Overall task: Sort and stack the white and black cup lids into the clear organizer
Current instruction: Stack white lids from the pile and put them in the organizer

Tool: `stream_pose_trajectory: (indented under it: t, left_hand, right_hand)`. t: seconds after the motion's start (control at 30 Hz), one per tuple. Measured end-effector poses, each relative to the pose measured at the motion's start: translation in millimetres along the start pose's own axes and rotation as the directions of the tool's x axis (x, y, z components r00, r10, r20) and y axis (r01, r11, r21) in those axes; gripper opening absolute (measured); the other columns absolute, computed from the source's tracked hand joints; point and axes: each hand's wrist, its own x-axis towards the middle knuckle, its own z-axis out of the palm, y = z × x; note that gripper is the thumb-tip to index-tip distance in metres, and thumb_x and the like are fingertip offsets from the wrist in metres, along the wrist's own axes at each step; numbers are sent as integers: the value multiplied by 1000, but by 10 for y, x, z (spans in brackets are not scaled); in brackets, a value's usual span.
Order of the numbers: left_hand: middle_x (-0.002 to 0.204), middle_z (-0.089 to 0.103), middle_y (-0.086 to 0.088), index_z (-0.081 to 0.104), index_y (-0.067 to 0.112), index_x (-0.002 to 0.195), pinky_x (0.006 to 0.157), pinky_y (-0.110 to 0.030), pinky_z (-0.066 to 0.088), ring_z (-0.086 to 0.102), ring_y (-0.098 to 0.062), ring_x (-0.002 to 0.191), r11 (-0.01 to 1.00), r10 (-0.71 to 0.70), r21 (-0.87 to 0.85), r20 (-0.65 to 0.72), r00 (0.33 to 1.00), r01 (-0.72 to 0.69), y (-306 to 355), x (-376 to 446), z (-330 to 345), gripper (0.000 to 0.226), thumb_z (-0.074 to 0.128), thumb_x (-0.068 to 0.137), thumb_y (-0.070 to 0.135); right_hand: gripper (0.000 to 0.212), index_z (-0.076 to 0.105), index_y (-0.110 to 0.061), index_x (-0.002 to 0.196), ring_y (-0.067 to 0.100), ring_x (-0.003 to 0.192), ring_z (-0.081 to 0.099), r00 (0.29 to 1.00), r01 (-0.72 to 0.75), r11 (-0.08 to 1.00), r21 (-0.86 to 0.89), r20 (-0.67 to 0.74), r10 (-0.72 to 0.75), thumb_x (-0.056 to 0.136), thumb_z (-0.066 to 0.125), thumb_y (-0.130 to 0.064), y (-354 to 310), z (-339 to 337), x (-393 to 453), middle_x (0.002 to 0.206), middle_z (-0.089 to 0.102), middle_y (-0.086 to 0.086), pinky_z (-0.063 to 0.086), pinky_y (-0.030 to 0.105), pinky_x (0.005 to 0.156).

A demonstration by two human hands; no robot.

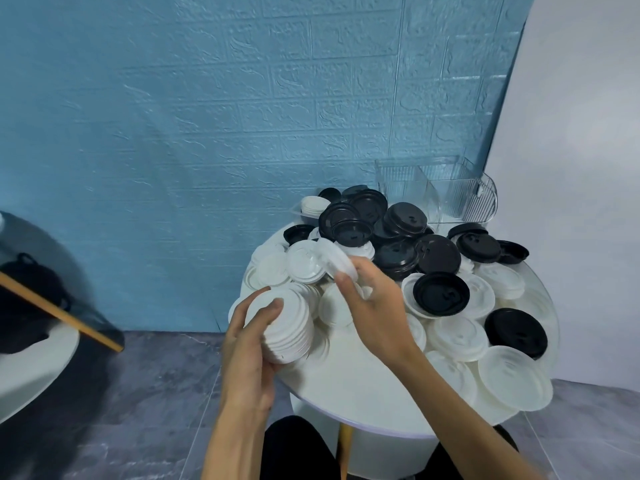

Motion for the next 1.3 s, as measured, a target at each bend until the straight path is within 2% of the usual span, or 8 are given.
stream_pose_trajectory:
  t: [0.13, 0.27, 0.4, 0.53, 0.77, 0.93, 1.07, 1.3]
  left_hand:
    - [103, 79, 2, 75, 27, 109, 58, -31, 59, 75, -10, 82, 999, 30, -31, 34, 999, -29, -16, -28, 43, 48, 83, 62, 22]
    - [107, 80, 2, 76, 29, 114, 58, -29, 59, 75, -11, 85, 999, 31, -31, 93, 995, -28, -16, -67, 101, 51, 83, 65, 17]
    - [110, 79, 1, 77, 29, 108, 75, -36, 57, 75, -16, 95, 1000, 22, -9, 107, 994, -22, -26, -119, 195, 46, 79, 62, 28]
    - [125, 75, -5, 76, 17, 120, 104, -48, 49, 69, -25, 121, 995, -48, -84, 104, 993, 57, -48, -180, 257, 36, 62, 91, 33]
    - [121, 77, -3, 74, 23, 120, 103, -50, 48, 69, -26, 120, 998, -56, 16, 145, 988, 54, -30, -257, 281, 52, 84, 71, 36]
    - [126, 75, -2, 75, 23, 121, 108, -50, 48, 68, -24, 122, 996, -90, 7, 195, 977, 90, -37, -292, 283, 57, 79, 70, 46]
    - [122, 76, 5, 75, 32, 118, 90, -39, 55, 70, -16, 117, 995, -85, 75, 188, 979, 72, -91, -323, 304, 59, 82, 64, 54]
    - [120, 77, 2, 73, 35, 122, 78, -36, 57, 71, -18, 115, 993, -38, 116, 156, 987, 20, -97, -289, 314, 49, 71, 73, 38]
  right_hand:
    - [17, 69, -27, 109, 10, 89, 66, 989, -121, 916, 383, -37, 146, 102, 60, -15, -228, -100, -26, 102, 73, -6, 54, 28, 77]
    - [24, 66, -25, 122, 14, 75, 55, 935, -327, 683, 653, 119, 334, 101, 60, -16, -364, -221, -40, 89, 68, 3, 51, 25, 64]
    - [21, 74, -18, 113, 17, 65, 46, 898, -439, 721, 537, 256, 357, 98, 61, -12, -391, -211, -44, 86, 58, 8, 41, 25, 53]
    - [18, 75, -12, 109, 14, 54, 45, 879, -477, 737, 479, 248, 408, 93, 68, -10, -343, -177, -32, 79, 54, 11, 38, 24, 49]
    - [15, 77, -21, 99, 12, 58, 51, 917, -395, 858, 328, 196, 347, 84, 81, -22, -305, -138, -52, 70, 60, 3, 41, 18, 54]
    - [15, 78, -23, 102, 6, 70, 58, 934, -354, 841, 408, 203, 295, 89, 75, -18, -302, -128, -57, 76, 68, -4, 44, 13, 62]
    - [13, 78, -21, 102, 7, 80, 67, 938, -332, 880, 339, 213, 272, 90, 74, -17, -303, -75, -78, 88, 77, -5, 53, 19, 76]
    - [15, 74, -40, 98, -2, 72, 56, 968, -227, 967, 113, 132, 212, 83, 76, -41, -244, -21, -129, 100, 60, -13, 46, 10, 71]
